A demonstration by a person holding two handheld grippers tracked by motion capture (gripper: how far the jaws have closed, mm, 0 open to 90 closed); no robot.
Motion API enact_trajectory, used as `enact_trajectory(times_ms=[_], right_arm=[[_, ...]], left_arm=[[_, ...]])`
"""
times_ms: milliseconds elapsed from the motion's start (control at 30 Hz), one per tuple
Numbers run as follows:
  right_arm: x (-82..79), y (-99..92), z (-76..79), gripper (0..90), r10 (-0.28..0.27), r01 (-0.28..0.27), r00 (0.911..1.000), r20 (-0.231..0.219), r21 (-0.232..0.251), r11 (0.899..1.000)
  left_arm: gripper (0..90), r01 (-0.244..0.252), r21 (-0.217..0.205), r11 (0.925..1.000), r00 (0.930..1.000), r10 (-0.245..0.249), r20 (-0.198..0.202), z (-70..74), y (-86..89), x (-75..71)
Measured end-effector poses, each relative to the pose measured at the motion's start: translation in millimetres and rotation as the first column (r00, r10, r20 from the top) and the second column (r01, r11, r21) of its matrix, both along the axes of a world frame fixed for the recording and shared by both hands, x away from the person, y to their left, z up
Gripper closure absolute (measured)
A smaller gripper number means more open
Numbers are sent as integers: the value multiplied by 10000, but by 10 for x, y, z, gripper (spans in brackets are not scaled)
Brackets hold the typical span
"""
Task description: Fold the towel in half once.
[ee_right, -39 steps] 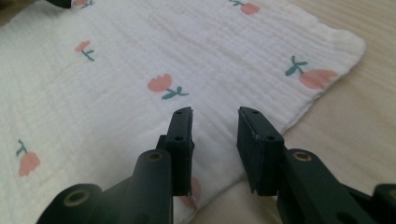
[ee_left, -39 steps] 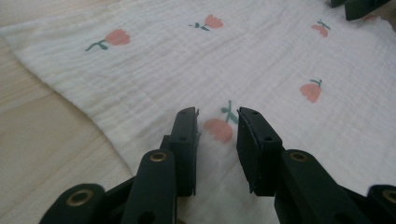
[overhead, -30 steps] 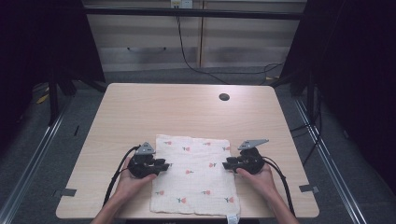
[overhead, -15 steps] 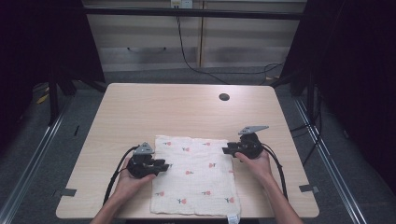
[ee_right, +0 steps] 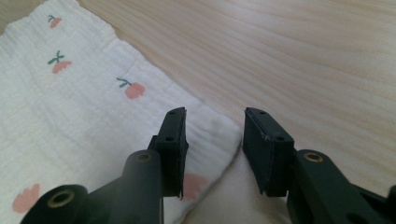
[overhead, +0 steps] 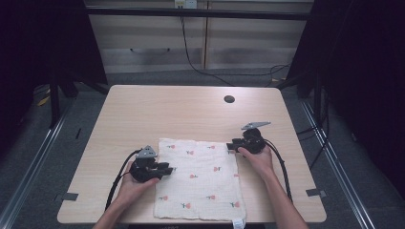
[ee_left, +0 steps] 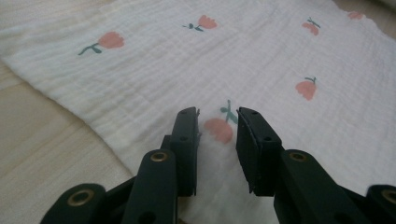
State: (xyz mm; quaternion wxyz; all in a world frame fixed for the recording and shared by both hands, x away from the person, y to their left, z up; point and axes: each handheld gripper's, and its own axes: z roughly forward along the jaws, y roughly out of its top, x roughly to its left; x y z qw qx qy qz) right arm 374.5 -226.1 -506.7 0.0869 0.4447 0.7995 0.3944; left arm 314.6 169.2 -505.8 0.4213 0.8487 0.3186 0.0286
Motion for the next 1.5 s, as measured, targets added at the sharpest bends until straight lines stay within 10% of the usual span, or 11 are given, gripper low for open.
enact_trajectory(times_ms=[367,900,1100,1500], right_arm=[[-31,70,-3,861,259,-257,9996,77,-242,9994],[-36,-11,131,867,294,-315,9993,241,908,9954],[-27,-29,223,867,420,-449,9986,325,960,9944],[-18,6,246,866,391,-430,9984,419,965,9944]], left_arm=[[685,-42,42,10000,10000,42,28,2,-6,-3],[644,-520,205,9984,9984,515,233,53,-37,-1],[589,-1069,-759,9914,9941,1078,77,234,139,230],[616,-1822,-650,9811,9823,1846,326,451,359,640]])
